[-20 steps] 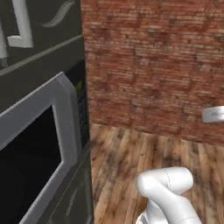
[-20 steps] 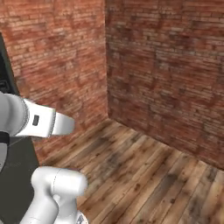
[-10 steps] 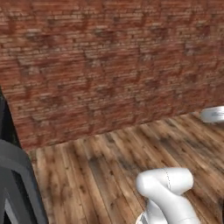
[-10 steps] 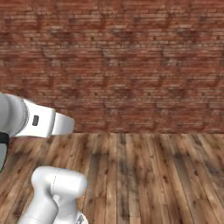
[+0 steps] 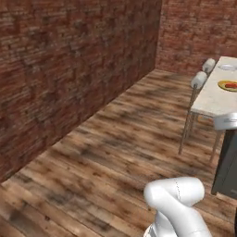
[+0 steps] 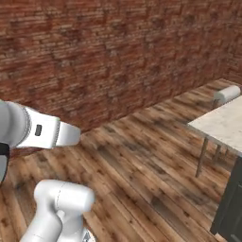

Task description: Transport the steak and garlic to the fridge. Place the steak on the rack containing meat and place the garlic on the rack containing the vegetable, ensuring meats and vegetables are on different racks.

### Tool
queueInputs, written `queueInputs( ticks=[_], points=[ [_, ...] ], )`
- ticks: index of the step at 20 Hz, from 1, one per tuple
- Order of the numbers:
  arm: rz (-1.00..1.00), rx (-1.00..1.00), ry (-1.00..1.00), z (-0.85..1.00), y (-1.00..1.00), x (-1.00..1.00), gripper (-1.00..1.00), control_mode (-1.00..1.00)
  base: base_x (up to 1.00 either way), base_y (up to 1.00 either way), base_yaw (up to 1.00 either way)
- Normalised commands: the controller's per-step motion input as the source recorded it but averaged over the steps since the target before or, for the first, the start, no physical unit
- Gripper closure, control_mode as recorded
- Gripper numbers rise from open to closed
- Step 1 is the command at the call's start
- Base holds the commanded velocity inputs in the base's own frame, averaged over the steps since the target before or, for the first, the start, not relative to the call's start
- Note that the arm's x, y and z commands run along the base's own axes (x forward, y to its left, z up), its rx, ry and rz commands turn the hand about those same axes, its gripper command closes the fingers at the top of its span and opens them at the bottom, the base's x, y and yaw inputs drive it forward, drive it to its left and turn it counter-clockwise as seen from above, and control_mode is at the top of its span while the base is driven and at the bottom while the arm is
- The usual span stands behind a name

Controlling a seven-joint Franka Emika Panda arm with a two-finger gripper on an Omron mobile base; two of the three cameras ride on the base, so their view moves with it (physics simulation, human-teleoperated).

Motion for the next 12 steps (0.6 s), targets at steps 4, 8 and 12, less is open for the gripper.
queueInputs(
  ticks=[4,8,12],
  points=[
    [0.00,0.00,0.00,0.00,0.00,0.00,-1.00,1.00,0.18,0.27,-0.94],
    [0.00,0.00,0.00,0.00,0.00,0.00,-1.00,1.00,0.90,0.83,-0.69],
    [0.00,0.00,0.00,0.00,0.00,0.00,-1.00,1.00,1.00,0.97,-0.55]
  ],
)
